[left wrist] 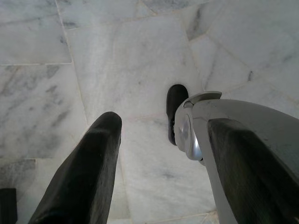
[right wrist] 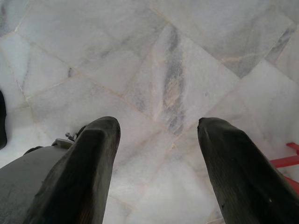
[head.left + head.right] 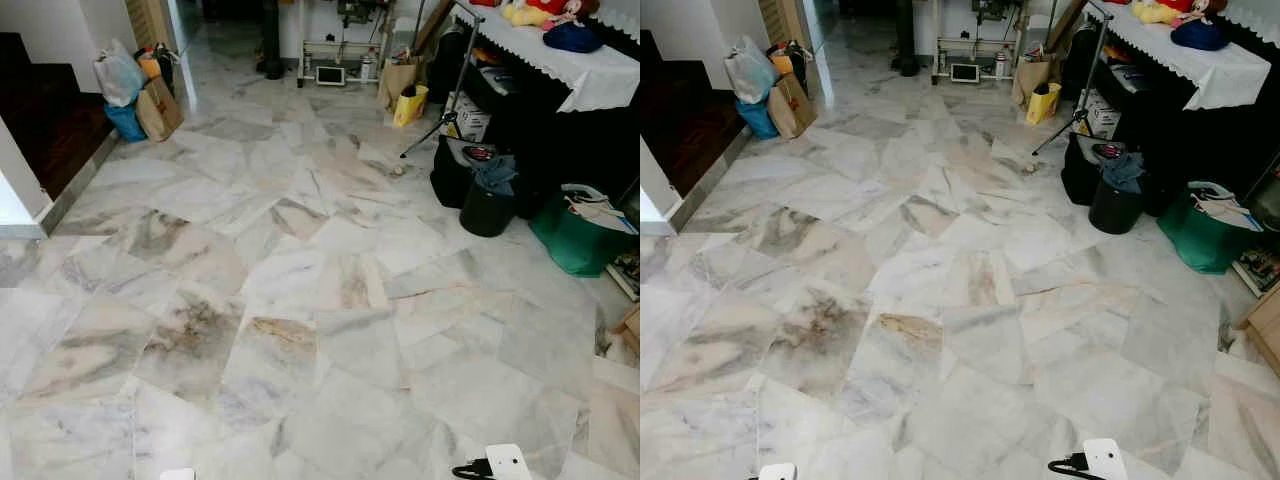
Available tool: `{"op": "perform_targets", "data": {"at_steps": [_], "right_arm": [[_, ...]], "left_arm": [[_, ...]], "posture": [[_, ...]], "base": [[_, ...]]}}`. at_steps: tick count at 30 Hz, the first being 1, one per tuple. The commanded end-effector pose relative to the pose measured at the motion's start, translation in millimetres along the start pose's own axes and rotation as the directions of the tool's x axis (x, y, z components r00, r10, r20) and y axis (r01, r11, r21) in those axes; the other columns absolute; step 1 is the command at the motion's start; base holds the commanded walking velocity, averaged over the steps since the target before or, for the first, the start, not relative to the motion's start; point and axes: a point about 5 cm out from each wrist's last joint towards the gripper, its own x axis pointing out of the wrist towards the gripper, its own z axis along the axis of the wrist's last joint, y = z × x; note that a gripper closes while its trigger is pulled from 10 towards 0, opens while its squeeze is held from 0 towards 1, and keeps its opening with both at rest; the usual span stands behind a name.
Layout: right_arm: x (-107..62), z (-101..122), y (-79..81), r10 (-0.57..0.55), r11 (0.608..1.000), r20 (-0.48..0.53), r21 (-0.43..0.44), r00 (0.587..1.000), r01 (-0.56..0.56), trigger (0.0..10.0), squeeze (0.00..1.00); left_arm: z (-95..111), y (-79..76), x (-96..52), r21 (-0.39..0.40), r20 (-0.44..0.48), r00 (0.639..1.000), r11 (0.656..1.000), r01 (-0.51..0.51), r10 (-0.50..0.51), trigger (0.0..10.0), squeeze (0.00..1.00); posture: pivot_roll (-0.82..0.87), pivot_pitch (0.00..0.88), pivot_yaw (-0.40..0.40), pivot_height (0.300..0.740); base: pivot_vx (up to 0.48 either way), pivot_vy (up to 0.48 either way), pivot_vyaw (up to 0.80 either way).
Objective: Hang keys on a hook
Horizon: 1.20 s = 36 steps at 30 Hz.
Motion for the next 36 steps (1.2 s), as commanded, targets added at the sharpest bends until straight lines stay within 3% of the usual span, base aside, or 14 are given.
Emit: {"op": "perform_targets", "data": {"at_steps": [1,19,21,23,32,36], "right_arm": [[4.8,45.4,72.6,0.175,0.974,0.165,0.114,0.971,-0.195,10.0,0.00],[4.9,44.9,72.6,0.169,0.975,0.164,0.116,0.972,-0.189,10.0,0.00],[3.3,17.3,77.9,0.195,0.971,0.116,0.119,0.974,-0.209,10.0,0.00],[2.9,13.4,80.1,0.198,0.971,0.105,0.115,0.975,-0.210,10.0,0.00],[2.5,10.7,82.2,0.167,0.956,0.120,0.223,0.979,-0.190,10.0,0.00],[3.5,14.5,70.1,0.149,0.959,0.125,0.222,0.981,-0.174,10.0,0.00]], "left_arm": [[27.9,5.2,5.6,0.077,0.022,0.996,0.994,0.080,-0.082,10.0,0.00],[28.9,6.4,5.7,0.077,0.025,0.997,0.994,0.076,-0.078,10.0,0.00],[32.3,15.6,5.1,0.096,0.047,0.997,0.994,0.051,-0.055,10.0,0.00],[33.1,16.7,5.1,0.098,0.049,0.997,0.994,0.048,-0.053,10.0,0.00],[32.9,16.3,5.3,0.093,0.043,0.998,0.994,0.052,-0.056,10.0,0.00],[33.2,16.0,5.3,0.077,0.048,0.997,0.996,0.053,-0.057,10.0,0.00]], "posture": [[0.12,0.000,-0.044,0.740],[0.12,0.000,-0.038,0.740],[0.13,0.000,-0.042,0.740],[0.13,0.000,-0.037,0.740],[0.13,0.000,-0.034,0.740],[0.14,0.000,-0.054,0.740]], "base": [[0.000,0.000,0.00],[0.000,0.000,0.00],[0.000,0.000,0.00],[0.000,0.000,0.00],[0.000,0.000,0.00],[0.000,0.000,0.00]]}}
